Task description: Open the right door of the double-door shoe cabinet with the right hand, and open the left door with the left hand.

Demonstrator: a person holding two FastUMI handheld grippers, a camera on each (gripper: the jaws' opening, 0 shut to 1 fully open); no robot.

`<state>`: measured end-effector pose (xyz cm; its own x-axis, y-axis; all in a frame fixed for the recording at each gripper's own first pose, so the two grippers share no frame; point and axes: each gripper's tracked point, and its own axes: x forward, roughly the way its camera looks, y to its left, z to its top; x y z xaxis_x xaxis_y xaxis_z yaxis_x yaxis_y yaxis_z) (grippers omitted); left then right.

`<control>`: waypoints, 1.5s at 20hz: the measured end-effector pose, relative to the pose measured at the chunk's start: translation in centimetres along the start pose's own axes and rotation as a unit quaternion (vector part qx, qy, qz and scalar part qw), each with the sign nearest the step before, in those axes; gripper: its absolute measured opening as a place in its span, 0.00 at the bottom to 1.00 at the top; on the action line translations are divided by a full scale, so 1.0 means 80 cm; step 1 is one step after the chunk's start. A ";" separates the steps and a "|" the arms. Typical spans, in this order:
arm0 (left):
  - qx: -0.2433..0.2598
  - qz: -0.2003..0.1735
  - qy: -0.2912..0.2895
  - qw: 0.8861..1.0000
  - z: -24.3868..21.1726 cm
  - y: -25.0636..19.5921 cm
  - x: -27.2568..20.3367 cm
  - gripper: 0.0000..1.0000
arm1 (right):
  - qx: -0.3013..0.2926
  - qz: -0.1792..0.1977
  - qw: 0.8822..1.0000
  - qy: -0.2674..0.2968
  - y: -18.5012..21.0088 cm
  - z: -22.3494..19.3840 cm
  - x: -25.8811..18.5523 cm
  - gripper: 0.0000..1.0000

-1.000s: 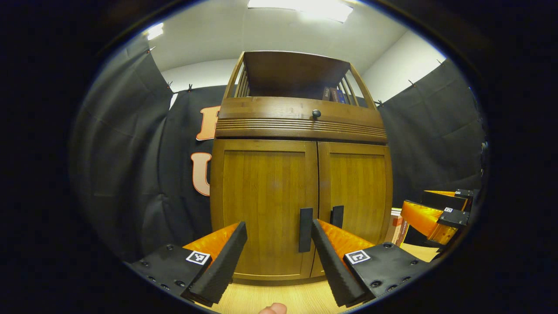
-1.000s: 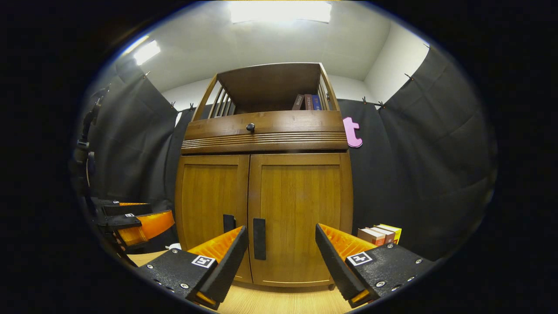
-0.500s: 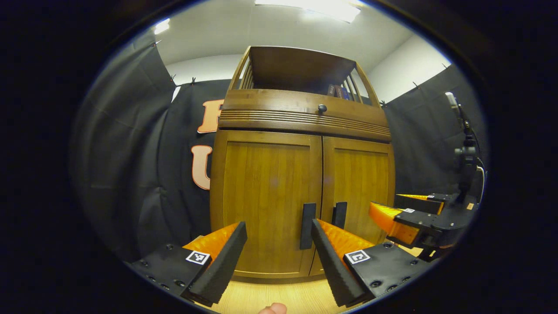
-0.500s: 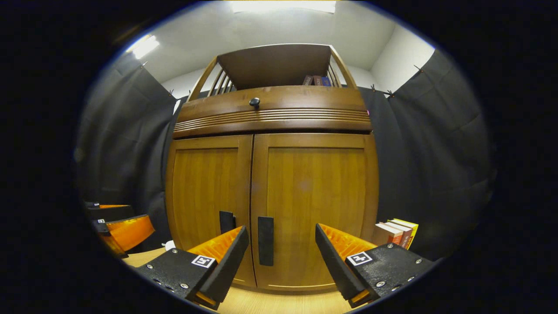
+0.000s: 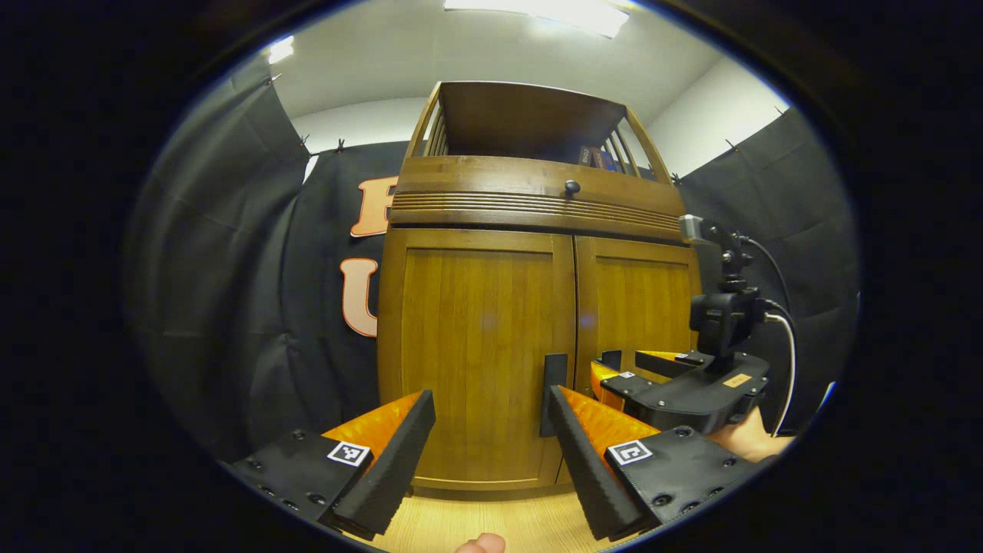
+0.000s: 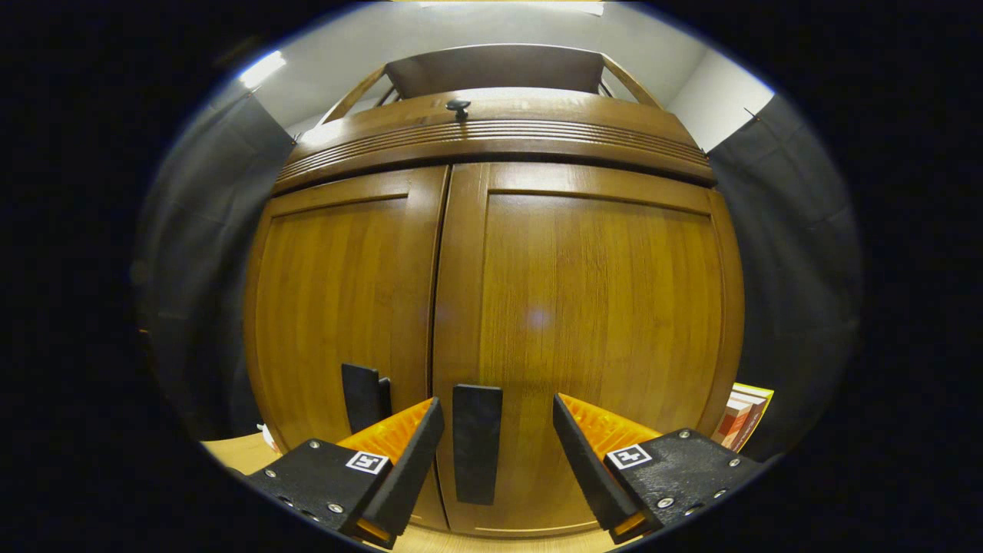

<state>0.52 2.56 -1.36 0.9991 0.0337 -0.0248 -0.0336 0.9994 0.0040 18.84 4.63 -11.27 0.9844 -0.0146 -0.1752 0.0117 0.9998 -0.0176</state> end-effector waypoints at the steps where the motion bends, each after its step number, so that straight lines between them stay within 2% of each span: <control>1: 0.007 0.003 -0.002 1.000 0.001 0.003 -0.001 0.97 | 0.010 -0.002 1.000 0.002 0.001 -0.002 0.009 0.92; 3: 0.010 -0.001 0.003 1.000 -0.002 0.003 0.000 0.94 | 0.021 -0.003 1.000 0.012 0.000 -0.004 0.020 0.78; 5: 0.008 0.003 0.006 1.000 -0.005 0.006 -0.001 0.96 | 0.020 0.010 1.000 0.015 0.015 -0.004 0.019 0.63; 7: -0.002 0.000 0.012 1.000 -0.009 0.003 0.001 0.94 | 0.015 0.013 1.000 0.011 0.018 -0.005 0.016 0.38; 10: 0.002 0.000 0.009 1.000 -0.008 0.001 0.000 0.94 | 0.027 0.023 0.999 0.017 0.019 -0.009 0.016 0.30; 11: 0.001 -0.001 0.010 1.000 -0.007 -0.002 -0.001 0.97 | 0.024 0.025 0.999 0.019 0.019 -0.008 0.017 0.29; 13: 0.004 0.003 0.009 1.000 -0.008 -0.001 -0.002 0.94 | 0.008 0.021 1.000 0.012 0.018 -0.007 0.014 0.21; 14: 0.004 0.001 0.010 1.000 -0.009 -0.004 -0.002 0.94 | 0.005 0.024 1.000 0.014 0.017 -0.008 0.009 0.24; 20: -0.006 -0.002 0.020 1.000 -0.010 -0.011 -0.002 0.94 | 0.016 0.071 0.997 0.009 0.012 -0.001 -0.047 0.24; 21: 0.000 0.000 0.019 1.000 -0.010 -0.011 -0.005 0.97 | 0.018 0.078 0.997 0.006 0.010 0.000 -0.058 0.24; 23: 0.003 -0.004 0.022 1.000 -0.010 -0.015 -0.006 0.94 | 0.018 0.089 0.996 -0.003 0.004 0.007 -0.081 0.21; 24: 0.005 -0.003 0.020 1.000 -0.008 -0.016 -0.007 0.94 | 0.016 0.092 0.996 -0.005 0.000 0.008 -0.091 0.24; 26: 0.010 -0.003 0.017 1.000 -0.007 -0.018 -0.007 0.97 | 0.006 0.096 0.995 -0.012 -0.013 0.013 -0.117 0.24; 28: 0.005 -0.006 0.015 1.000 -0.006 -0.023 -0.013 0.94 | -0.003 0.097 0.995 -0.017 -0.029 0.015 -0.148 0.21; 30: 0.011 -0.006 0.012 1.000 -0.004 -0.024 -0.016 0.94 | -0.006 0.096 0.995 -0.021 -0.048 0.020 -0.177 0.24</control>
<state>-0.74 0.60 -1.62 0.9986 0.0211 -0.0484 -0.0199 0.9995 0.0251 5.10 1.00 -7.14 0.9748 0.1774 -0.1352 -0.1789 0.9839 0.0008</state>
